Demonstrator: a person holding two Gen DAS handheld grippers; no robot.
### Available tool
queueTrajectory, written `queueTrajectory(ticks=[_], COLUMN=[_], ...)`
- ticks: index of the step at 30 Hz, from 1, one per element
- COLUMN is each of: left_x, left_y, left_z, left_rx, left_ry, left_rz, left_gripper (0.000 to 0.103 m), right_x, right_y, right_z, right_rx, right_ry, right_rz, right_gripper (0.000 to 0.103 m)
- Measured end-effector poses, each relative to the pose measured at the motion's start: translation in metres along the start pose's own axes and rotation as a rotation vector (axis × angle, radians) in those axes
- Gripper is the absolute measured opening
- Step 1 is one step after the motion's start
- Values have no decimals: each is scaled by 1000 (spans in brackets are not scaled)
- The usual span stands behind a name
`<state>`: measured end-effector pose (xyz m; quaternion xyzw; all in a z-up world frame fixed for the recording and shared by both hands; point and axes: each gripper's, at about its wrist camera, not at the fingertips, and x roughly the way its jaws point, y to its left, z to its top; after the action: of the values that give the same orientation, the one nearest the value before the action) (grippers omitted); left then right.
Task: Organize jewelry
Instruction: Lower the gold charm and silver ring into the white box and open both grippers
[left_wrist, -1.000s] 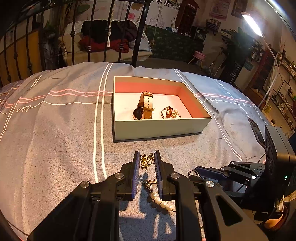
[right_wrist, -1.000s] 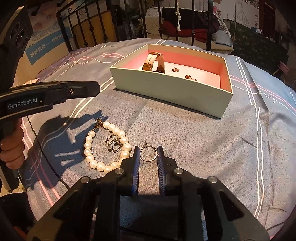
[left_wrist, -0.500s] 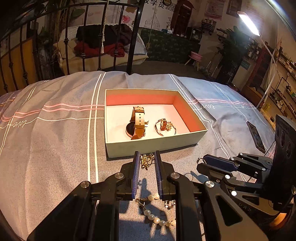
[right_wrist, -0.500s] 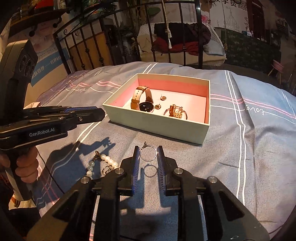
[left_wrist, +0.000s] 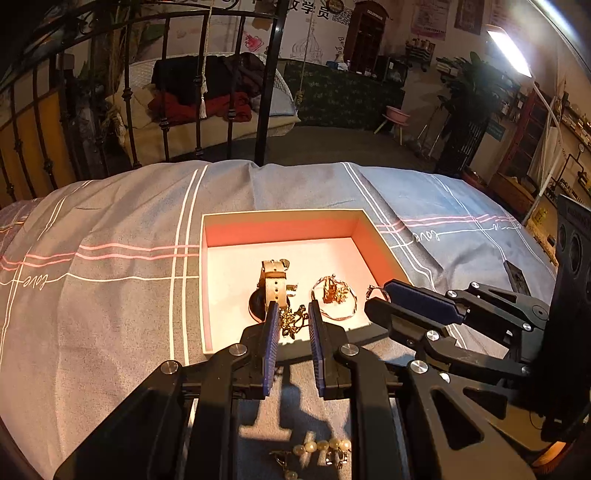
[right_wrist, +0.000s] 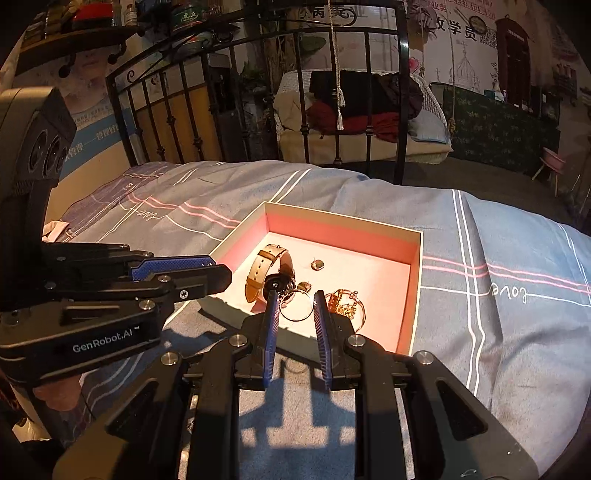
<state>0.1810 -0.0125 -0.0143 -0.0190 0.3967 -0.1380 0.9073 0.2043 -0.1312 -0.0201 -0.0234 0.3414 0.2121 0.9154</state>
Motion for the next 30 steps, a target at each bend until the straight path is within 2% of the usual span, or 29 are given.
queueTrajectory(ticks=[5,14,30], left_x=[15,35,36], left_y=[6,11,14], left_z=[15,24,26], left_rx=[-11,-6,-11], left_ry=[12,37,23], left_rz=[24,26,-4], left_gripper=[16,16,16], right_x=[10,28,33], right_y=[1,-6,-8], right_z=[6,9,15], right_rx=[-11,4,26], right_ry=[1,23,26], right_rz=[-5,-13,-35], right_gripper=[20,20,20])
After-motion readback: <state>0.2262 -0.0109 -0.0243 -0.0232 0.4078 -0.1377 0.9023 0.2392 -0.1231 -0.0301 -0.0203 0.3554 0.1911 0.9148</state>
